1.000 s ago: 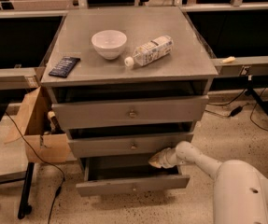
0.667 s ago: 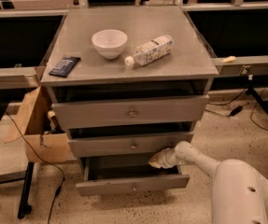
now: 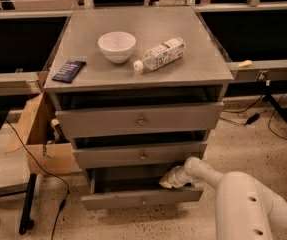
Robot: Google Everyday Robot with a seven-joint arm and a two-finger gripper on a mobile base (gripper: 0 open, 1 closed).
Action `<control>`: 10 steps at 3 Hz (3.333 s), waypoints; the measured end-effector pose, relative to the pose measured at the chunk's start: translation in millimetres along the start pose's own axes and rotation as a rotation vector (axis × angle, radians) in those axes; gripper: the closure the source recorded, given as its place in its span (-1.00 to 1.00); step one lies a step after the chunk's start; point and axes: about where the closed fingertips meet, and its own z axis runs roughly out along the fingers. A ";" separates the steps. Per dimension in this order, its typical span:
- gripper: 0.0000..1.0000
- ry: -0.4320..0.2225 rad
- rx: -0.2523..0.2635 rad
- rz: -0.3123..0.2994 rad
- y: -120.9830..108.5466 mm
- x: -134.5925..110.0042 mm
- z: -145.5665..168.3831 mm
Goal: Open bottom drawer
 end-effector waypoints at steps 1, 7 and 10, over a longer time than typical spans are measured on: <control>0.96 0.020 -0.020 -0.005 10.8 14.7 12.4; -1.00 0.039 -0.008 -0.035 -0.3 18.3 10.2; -0.52 0.057 0.010 -0.054 -7.4 25.7 4.9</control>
Offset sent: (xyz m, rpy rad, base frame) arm -0.0287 -0.0075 -0.0317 -0.0339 0.0167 0.0518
